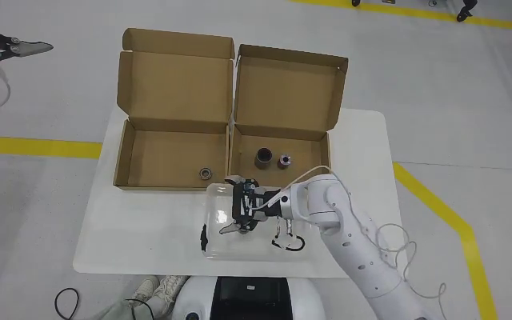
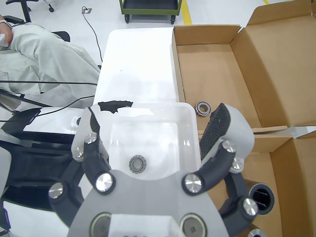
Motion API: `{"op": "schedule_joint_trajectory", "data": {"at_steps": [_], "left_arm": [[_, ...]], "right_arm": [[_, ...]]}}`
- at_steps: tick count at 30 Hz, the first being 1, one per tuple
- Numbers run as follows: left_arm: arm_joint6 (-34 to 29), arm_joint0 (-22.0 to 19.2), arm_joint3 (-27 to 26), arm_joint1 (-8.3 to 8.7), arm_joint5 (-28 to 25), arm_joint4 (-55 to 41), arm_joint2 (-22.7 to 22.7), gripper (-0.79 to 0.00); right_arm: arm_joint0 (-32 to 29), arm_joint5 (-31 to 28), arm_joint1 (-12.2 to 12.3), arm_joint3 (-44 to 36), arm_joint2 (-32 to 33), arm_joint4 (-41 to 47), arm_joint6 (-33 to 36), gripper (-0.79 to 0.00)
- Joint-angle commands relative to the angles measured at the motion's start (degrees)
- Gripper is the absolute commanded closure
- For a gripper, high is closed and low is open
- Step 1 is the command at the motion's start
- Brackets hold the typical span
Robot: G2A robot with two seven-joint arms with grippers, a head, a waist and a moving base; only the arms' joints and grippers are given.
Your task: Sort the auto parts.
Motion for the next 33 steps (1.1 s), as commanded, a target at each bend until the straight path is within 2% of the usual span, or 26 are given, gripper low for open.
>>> {"op": "schedule_joint_trajectory", "data": {"at_steps": [1, 17, 28, 33], "left_arm": [[0.00, 0.00, 0.00, 0.00, 0.00, 0.00, 0.00, -0.785], [0.00, 0.00, 0.00, 0.00, 0.00, 0.00, 0.00, -0.785], [0.00, 0.00, 0.00, 0.00, 0.00, 0.00, 0.00, -0.785], [0.00, 0.00, 0.00, 0.00, 0.00, 0.00, 0.00, -0.785]], "right_arm": [[0.00, 0.00, 0.00, 0.00, 0.00, 0.00, 0.00, -0.785], [-0.19, 0.34, 0.03, -0.37, -0.12, -0.29, -0.21, -0.785], [-5.16, 1.95, 1.60, -3.95, -1.00, -7.40, -3.07, -0.785], [-8.19, 4.82, 2.52, -5.16, 0.76, -10.86, -6.35, -0.785]]}}
